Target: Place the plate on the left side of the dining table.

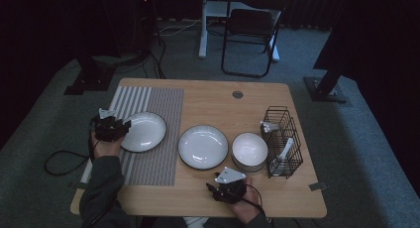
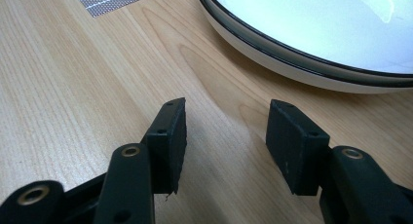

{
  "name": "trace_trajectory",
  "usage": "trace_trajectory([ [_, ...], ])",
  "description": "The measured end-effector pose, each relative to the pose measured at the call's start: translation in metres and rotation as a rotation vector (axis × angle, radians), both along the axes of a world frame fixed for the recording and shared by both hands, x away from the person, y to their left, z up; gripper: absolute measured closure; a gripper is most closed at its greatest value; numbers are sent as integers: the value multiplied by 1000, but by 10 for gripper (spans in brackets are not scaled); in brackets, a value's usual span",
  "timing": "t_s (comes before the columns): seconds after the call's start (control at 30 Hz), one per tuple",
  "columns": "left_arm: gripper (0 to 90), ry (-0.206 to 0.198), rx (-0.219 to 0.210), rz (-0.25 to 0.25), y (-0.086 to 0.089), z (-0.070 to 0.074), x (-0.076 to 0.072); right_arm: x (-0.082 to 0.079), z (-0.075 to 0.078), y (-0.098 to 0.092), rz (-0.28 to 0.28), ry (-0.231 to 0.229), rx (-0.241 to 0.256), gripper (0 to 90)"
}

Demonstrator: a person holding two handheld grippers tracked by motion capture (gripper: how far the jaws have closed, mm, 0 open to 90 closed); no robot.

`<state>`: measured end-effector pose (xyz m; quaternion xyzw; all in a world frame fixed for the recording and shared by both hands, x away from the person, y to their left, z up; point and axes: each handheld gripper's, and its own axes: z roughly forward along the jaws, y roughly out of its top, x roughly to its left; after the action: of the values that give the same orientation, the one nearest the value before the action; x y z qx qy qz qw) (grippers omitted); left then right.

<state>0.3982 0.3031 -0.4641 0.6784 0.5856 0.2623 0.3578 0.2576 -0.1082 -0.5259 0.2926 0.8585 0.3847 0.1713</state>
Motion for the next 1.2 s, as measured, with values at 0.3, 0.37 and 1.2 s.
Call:
trace_trajectory([
  [0.3,602,-21,15,-55,-14,5,-9,1,0,-1,3,14,7,491],
  [0.37,601,-23,6,-63,-16,7,-10,1,0,-1,3,17,9,491],
  [1.2,576,-74,53,-226,-63,26,-24,4,0,-4,17,56,29,472],
])
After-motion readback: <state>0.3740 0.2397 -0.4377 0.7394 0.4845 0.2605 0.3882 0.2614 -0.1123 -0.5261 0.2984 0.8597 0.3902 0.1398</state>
